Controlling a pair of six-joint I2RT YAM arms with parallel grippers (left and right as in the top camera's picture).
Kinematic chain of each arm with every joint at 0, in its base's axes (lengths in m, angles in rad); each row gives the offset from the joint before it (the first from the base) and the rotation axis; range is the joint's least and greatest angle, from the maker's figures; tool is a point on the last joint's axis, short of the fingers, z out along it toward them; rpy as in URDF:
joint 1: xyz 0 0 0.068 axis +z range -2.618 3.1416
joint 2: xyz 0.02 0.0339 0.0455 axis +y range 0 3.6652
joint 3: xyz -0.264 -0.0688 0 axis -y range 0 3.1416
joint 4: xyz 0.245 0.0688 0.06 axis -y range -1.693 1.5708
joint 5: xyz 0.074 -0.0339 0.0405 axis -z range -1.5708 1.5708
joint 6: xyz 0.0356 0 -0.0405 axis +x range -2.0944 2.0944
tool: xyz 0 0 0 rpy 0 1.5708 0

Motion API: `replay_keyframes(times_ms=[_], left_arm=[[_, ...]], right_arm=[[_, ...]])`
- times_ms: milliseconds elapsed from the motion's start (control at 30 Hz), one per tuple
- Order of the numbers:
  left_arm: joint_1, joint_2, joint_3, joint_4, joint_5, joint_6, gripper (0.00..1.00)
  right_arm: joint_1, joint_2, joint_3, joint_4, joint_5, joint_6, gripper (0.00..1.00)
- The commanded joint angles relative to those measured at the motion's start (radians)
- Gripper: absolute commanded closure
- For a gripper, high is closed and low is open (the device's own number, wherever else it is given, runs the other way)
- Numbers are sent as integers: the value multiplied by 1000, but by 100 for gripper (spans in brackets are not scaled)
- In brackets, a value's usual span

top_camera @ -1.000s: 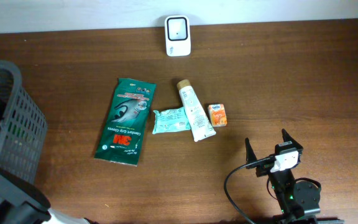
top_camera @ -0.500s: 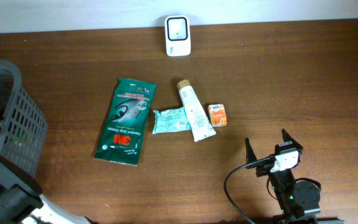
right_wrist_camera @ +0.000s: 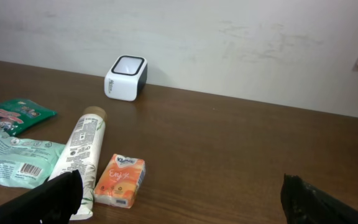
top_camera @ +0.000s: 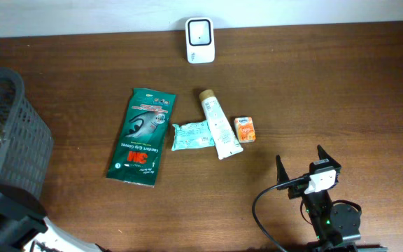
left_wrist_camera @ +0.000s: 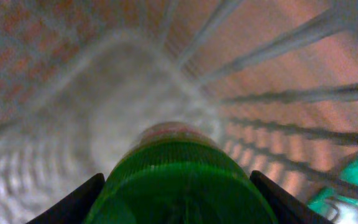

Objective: Scan the item barcode

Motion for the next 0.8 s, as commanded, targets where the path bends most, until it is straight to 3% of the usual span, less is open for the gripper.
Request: replay_keyframes(times_ms=[0,200,300,567,767], left_arm=[[-2,-96,213,-71,167,-18,36],[-45,-342,290,-70,329,-18,35],[-182,-386,290,-85,329,-18,35],[-676,-288,125,-37,316,-13,36],[-927,-110,9,66,122,-14,37]], right_arm=[[6,-7,-7,-3,2,4,2],[6,-7,-7,-3,2,4,2],[6,-7,-7,-3,2,4,2],[6,-7,-7,-3,2,4,2],[6,-7,-7,-3,2,4,1]])
